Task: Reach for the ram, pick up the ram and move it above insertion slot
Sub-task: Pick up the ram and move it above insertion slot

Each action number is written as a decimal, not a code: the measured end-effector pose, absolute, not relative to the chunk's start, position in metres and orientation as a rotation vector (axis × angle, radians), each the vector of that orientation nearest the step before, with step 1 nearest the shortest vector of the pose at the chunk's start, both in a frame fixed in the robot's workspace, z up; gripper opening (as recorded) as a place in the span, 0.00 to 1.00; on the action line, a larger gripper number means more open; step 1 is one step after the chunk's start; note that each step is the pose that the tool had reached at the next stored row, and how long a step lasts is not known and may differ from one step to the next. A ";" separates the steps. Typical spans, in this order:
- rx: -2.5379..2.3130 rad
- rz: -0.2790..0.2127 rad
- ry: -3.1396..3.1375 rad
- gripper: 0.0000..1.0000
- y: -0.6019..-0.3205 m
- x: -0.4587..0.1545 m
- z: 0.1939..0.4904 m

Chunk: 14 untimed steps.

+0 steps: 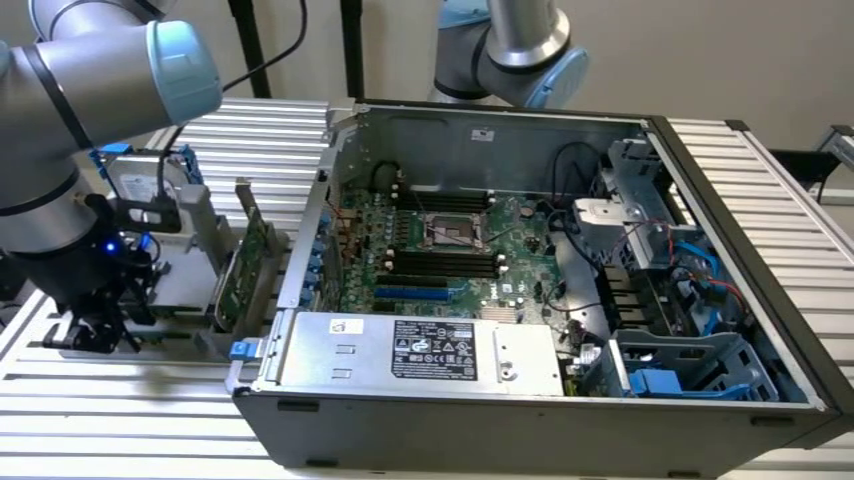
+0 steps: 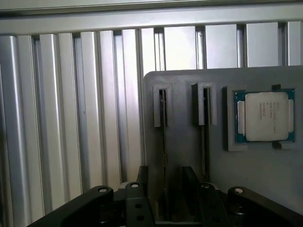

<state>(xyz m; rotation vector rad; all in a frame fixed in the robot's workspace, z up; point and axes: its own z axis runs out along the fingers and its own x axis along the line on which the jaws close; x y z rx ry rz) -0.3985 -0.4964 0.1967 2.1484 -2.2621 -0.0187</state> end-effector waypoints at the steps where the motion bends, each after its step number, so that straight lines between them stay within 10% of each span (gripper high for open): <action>1: 2.156 -0.019 -2.254 0.42 -0.496 -0.399 0.197; 14: 2.189 -0.019 -2.222 0.25 -0.496 -0.398 0.195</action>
